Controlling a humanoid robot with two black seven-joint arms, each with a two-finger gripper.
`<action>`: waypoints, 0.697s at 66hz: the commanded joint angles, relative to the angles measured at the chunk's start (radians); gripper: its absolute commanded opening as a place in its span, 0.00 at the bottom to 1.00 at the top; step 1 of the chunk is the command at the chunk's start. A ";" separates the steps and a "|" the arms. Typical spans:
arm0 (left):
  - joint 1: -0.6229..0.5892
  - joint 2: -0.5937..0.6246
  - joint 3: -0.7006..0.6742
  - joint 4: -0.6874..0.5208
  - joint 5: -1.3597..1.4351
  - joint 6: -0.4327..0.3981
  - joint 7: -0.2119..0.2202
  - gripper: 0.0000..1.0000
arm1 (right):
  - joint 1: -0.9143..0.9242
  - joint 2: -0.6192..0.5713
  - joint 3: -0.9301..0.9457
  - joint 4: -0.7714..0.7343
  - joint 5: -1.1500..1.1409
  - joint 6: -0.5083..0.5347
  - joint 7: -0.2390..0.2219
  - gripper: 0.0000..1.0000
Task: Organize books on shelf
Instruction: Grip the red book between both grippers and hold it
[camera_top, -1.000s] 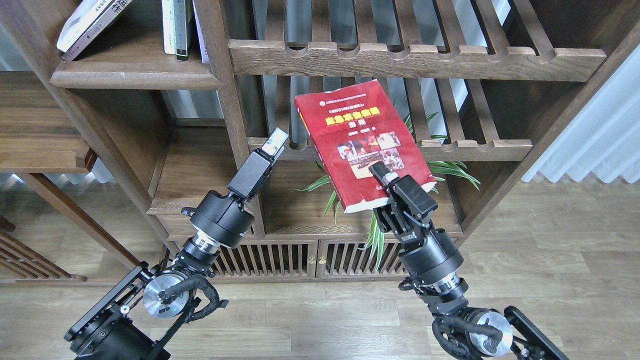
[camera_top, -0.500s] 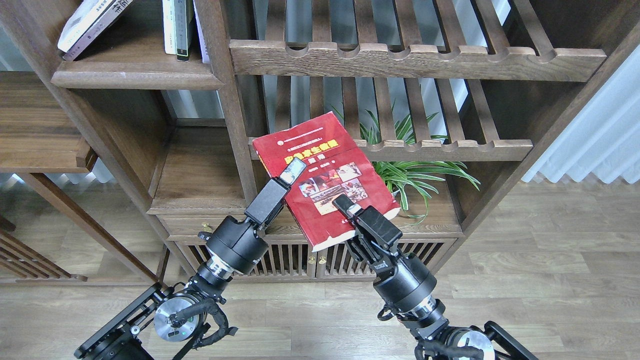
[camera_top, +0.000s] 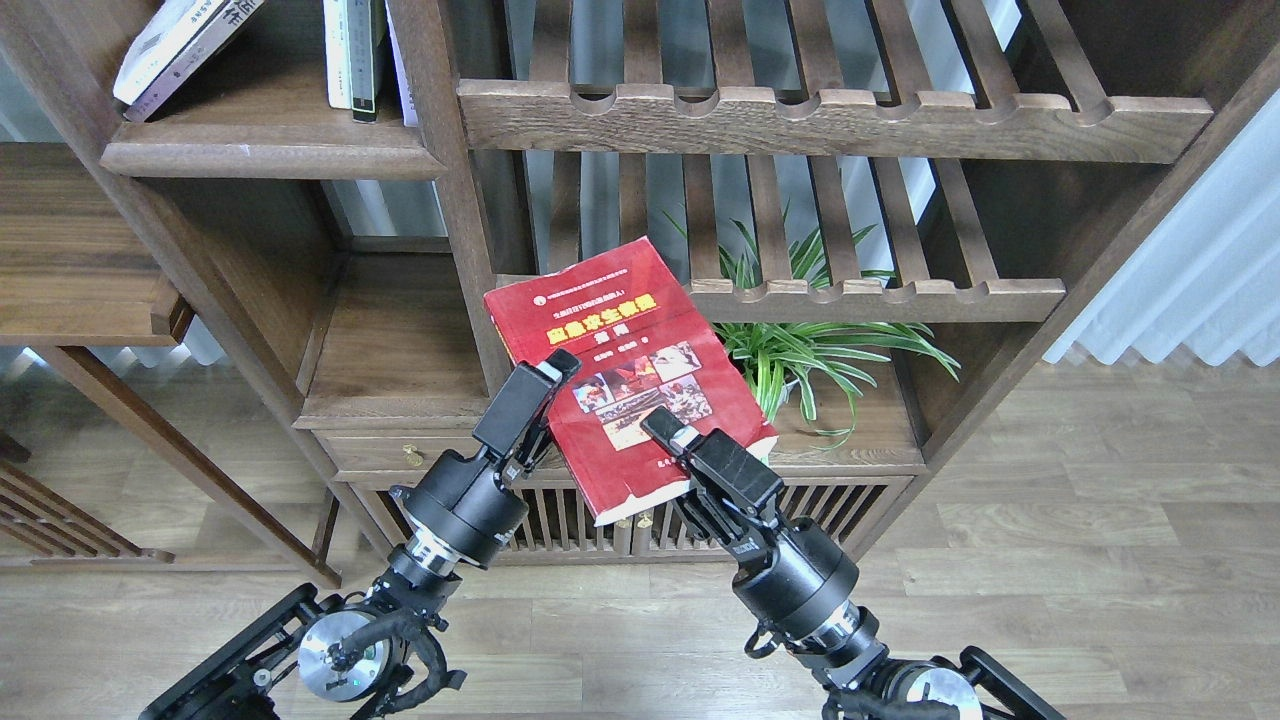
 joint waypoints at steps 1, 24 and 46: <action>0.004 0.029 0.024 0.003 -0.025 0.000 -0.011 0.12 | -0.002 0.004 0.001 0.000 -0.001 0.000 0.001 0.05; 0.009 0.113 0.012 0.001 -0.026 0.000 -0.014 0.04 | -0.036 0.042 0.006 0.000 -0.041 0.000 0.000 0.08; 0.017 0.162 -0.022 0.001 -0.028 0.000 -0.014 0.04 | -0.076 0.110 0.050 0.000 -0.073 0.000 0.000 0.35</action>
